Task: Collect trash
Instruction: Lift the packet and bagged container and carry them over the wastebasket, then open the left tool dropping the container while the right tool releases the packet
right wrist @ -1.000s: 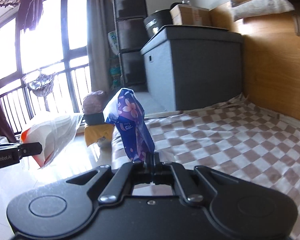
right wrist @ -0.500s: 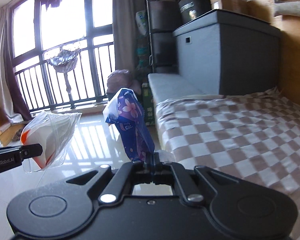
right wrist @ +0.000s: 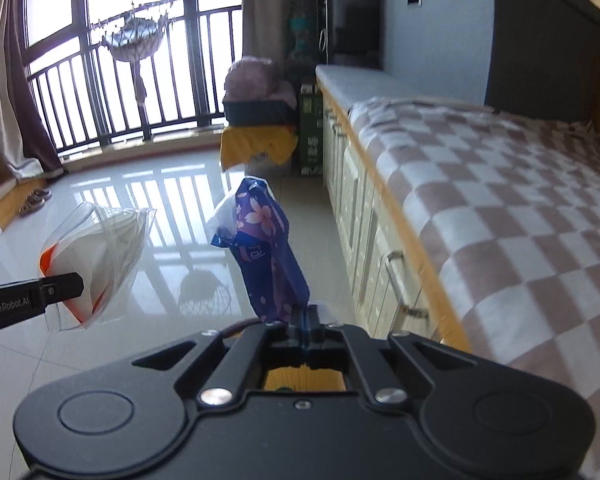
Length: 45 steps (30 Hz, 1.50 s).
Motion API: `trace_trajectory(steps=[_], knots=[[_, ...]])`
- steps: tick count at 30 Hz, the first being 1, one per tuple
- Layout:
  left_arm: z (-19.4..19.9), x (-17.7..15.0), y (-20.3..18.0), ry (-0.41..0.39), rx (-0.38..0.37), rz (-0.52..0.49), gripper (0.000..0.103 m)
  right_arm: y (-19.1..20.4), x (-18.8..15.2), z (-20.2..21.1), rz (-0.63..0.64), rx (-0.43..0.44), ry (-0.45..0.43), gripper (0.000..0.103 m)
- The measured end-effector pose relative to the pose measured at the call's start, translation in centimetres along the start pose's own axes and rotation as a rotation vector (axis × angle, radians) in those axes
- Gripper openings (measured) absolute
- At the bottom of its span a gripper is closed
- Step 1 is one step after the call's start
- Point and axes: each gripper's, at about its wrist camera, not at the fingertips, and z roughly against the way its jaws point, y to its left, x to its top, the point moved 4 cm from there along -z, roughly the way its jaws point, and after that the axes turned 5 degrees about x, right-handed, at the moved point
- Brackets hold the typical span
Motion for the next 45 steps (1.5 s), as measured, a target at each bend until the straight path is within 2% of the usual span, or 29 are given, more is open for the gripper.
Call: trace_trajectory(steps=[9, 16, 21, 27, 32, 42, 43, 44, 45], knots=[[-6.9, -2.5, 1.4, 0.096, 0.009, 0.029, 0.006, 0.2, -2.3, -6.8, -0.002, -0.009, 0.125, 0.000], [-12.2, -4.8, 1.7, 0.253, -0.034, 0.099, 0.006, -0.8, -3.3, -12.1, -0.038, -0.018, 0.235, 0.000], [-14.9, -6.7, 1.1, 0.361, -0.029, 0.071, 0.006, -1.4, -4.0, -14.9, -0.049, -0.026, 0.308, 0.000], [-17.7, -7.9, 0.5, 0.440, -0.010, -0.007, 0.006, -1.3, -5.1, -18.2, -0.012, -0.033, 0.414, 0.000], [-19.4, -8.5, 0.4, 0.491, -0.003, -0.035, 0.006, -0.9, -5.7, -20.5, 0.040, -0.028, 0.479, 0.000], [-20.8, -8.3, -0.1, 0.519, -0.022, -0.039, 0.007, -1.5, -4.9, -22.4, 0.045, -0.026, 0.495, 0.002], [-20.9, -8.3, -0.1, 0.518, -0.026, -0.031, 0.007, -1.5, -4.9, -22.5, 0.046, -0.026, 0.495, 0.003], [-20.9, -8.2, -0.1, 0.511, -0.037, -0.018, 0.009, -1.5, -4.8, -22.7, 0.046, -0.029, 0.494, 0.009], [-20.9, -8.1, -0.2, 0.509, -0.047, -0.015, 0.011, -1.6, -4.7, -22.9, 0.046, -0.032, 0.489, 0.020]])
